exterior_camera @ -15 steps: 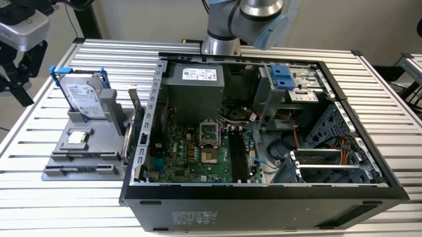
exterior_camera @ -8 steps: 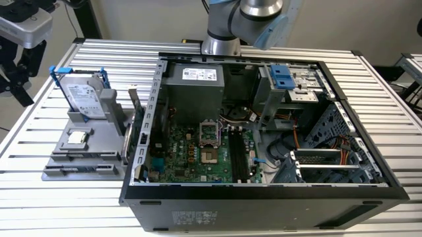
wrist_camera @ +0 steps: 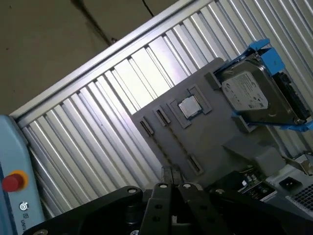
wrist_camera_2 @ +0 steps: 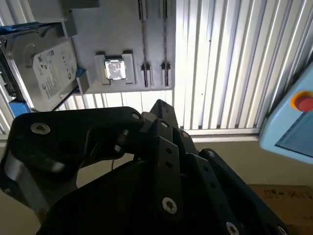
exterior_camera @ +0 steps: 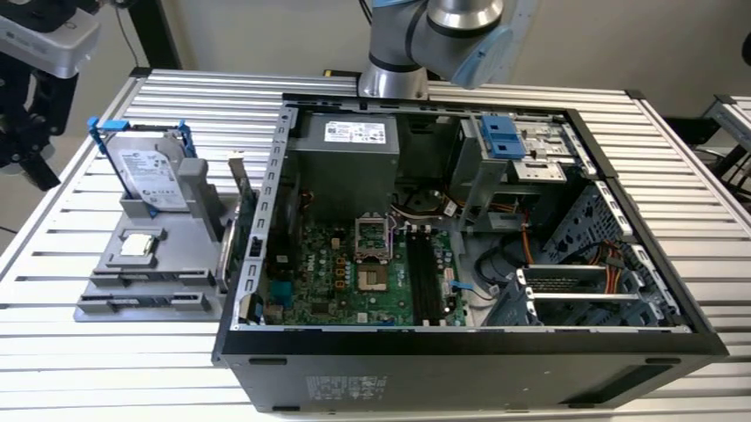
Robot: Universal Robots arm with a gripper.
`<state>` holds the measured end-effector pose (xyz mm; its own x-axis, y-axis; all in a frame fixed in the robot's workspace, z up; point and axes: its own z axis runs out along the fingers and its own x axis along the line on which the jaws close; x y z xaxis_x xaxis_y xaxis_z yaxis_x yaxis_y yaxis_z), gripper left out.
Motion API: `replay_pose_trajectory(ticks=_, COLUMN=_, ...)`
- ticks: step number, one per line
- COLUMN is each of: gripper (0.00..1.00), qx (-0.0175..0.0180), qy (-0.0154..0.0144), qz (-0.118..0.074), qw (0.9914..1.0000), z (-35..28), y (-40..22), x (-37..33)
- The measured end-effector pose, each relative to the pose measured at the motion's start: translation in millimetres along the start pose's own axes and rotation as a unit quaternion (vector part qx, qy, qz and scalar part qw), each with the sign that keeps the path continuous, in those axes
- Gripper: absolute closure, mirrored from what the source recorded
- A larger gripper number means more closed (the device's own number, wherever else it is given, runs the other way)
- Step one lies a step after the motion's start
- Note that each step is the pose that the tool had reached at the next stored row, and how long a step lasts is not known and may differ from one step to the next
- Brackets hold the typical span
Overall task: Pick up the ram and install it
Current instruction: 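Pick up the ram and move it above insertion slot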
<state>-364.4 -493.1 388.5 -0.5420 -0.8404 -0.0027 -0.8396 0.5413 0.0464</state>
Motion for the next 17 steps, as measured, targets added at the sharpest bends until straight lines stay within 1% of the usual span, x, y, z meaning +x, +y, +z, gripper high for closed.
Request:
replay_pose_trajectory(ticks=2, gripper=1.00, qx=0.0000, qy=0.0006, qz=-0.014, qw=0.99990, z=0.0, y=0.0, x=0.0)
replay_pose_trajectory(ticks=5, gripper=1.00, qx=-0.0001, qy=0.0016, qz=-0.035, qw=0.99937, z=0.0, y=-0.1, x=0.0)
replay_pose_trajectory(ticks=7, gripper=1.00, qx=0.0000, qy=0.0022, qz=-0.051, qw=0.99871, z=0.0, y=-0.1, x=0.0)
replay_pose_trajectory(ticks=9, gripper=1.00, qx=0.0006, qy=0.0026, qz=-0.066, qw=0.99781, z=0.0, y=0.0, x=0.0)
replay_pose_trajectory(ticks=11, gripper=1.00, qx=0.0016, qy=0.0029, qz=-0.084, qw=0.99646, z=0.0, y=-0.1, x=0.0)
replay_pose_trajectory(ticks=14, gripper=1.00, qx=0.0034, qy=0.0031, qz=-0.111, qw=0.99383, z=0.2, y=-0.1, x=0.0)
replay_pose_trajectory(ticks=17, gripper=1.00, qx=0.0061, qy=0.0028, qz=-0.138, qw=0.99038, z=0.5, y=-0.1, x=-0.1)
